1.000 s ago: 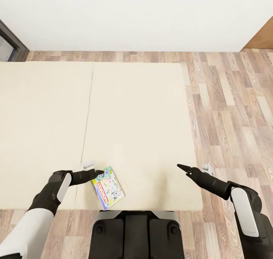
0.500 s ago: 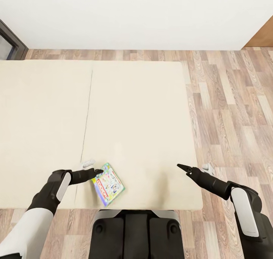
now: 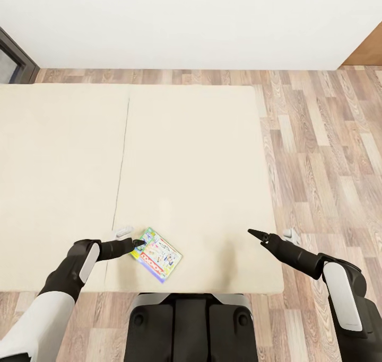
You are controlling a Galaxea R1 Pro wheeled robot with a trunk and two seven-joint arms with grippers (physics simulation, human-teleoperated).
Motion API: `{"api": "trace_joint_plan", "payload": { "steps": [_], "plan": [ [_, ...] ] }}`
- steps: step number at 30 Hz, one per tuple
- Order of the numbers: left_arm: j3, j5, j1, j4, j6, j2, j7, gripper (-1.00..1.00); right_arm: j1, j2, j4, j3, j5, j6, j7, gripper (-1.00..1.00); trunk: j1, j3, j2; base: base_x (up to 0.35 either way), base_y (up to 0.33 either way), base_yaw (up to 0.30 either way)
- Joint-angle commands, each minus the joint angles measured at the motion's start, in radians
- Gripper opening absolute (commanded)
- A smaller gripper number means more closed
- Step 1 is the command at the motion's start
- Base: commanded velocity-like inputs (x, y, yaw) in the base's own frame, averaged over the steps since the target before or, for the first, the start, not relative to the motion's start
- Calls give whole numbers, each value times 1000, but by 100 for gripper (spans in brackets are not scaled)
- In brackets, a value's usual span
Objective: Put all the toys in the child's room - the three board games (two on the bed and one on the table), the two jigsaw puzzles on the table, and the tennis ball on the table - inside the toy box on the table in the child's room.
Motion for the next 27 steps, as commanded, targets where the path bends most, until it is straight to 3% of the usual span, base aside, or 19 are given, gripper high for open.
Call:
{"api": "trace_joint_plan", "payload": {
  "steps": [1, 27],
  "plan": [
    [3, 1, 0, -1, 6, 0, -3, 100, -1, 0, 0, -2, 9, 5, 10, 100, 1, -1, -2, 0, 0, 0],
    [4, 1, 0, -1, 1, 1, -12, 100, -1, 0, 0, -2, 9, 6, 11, 100, 1, -1, -2, 0, 0, 0]
  ]
}}
